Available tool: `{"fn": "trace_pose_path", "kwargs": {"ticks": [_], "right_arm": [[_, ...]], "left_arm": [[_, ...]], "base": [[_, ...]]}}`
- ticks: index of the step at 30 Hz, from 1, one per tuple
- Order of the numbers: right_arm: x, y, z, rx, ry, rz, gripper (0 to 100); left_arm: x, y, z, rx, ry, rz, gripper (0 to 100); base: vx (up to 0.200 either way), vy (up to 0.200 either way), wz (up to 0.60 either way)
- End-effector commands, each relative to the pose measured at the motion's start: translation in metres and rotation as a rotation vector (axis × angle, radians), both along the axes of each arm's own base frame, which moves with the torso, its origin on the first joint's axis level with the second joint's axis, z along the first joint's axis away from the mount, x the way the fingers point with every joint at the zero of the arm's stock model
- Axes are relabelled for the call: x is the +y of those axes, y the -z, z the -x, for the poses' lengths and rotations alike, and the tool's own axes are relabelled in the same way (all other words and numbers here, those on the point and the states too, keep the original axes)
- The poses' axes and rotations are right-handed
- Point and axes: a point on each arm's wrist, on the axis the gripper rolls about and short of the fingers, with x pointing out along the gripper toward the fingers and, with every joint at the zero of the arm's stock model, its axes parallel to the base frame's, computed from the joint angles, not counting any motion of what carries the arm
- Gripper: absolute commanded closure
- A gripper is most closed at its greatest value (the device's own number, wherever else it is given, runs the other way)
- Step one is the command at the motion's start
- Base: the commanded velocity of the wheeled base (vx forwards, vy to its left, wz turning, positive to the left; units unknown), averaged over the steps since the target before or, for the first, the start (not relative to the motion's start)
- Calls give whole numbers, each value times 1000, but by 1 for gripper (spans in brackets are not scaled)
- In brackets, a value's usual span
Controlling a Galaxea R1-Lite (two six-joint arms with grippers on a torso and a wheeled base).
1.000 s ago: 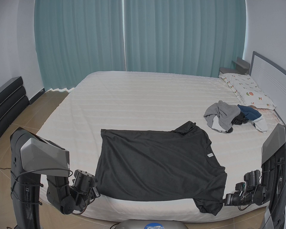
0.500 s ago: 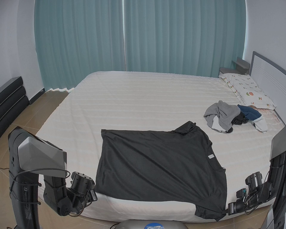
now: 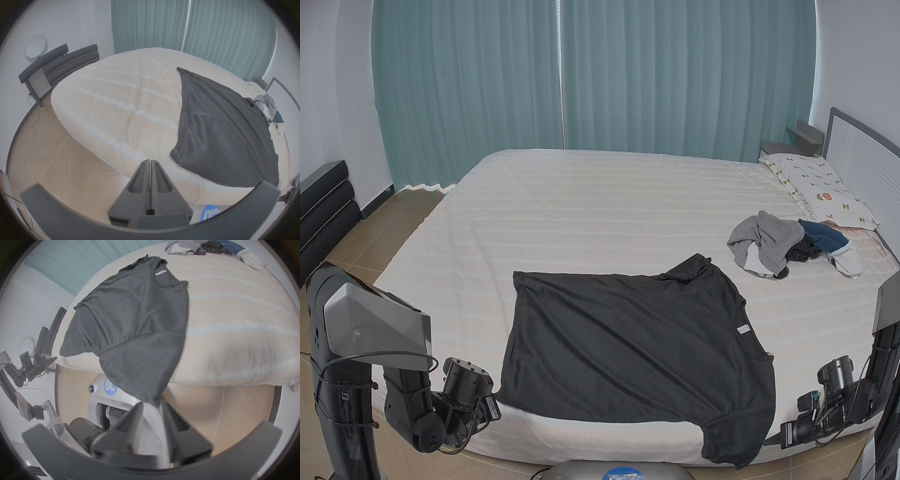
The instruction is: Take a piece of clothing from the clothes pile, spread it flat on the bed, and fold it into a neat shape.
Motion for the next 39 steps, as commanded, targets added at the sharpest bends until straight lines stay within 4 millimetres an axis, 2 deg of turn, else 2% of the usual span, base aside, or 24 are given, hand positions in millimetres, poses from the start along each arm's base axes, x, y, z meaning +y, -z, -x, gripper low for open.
{"fn": "trace_pose_path", "kwargs": {"ticks": [1, 5, 6, 9, 12, 19, 24, 29, 30, 39], "right_arm": [[-1, -3, 2, -21, 14, -8, 0], [-7, -7, -6, -102, 70, -26, 0], [-8, -8, -9, -124, 87, -39, 0], [-8, -10, -13, -160, 111, -63, 0], [-7, -16, -25, -242, 215, -157, 0], [-6, -7, -28, -216, 224, -226, 0], [-7, -7, -34, -247, 283, -264, 0], [-8, -9, -36, -255, 315, -286, 0], [-8, -9, -36, -254, 316, -287, 0], [-9, -8, -35, -245, 324, -286, 0]], "left_arm": [[0, -6, -2, -16, 12, 41, 100], [2, -17, -6, -41, 28, 109, 100], [2, -18, -6, -46, 32, 120, 0], [3, -20, -8, -51, 31, 131, 0], [1, -21, -12, -52, 24, 222, 0], [-4, -17, -19, -45, 21, 306, 0], [-10, 1, -30, -24, 5, 305, 0], [-13, 7, -29, -4, 13, 290, 0], [-13, 7, -29, -4, 13, 290, 100], [-8, 10, -18, 16, -7, 218, 100]], "base": [[0, 0, 0], [0, 0, 0], [0, 0, 0], [0, 0, 0], [0, 0, 0], [0, 0, 0], [0, 0, 0], [0, 0, 0], [0, 0, 0], [0, 0, 0]]}}
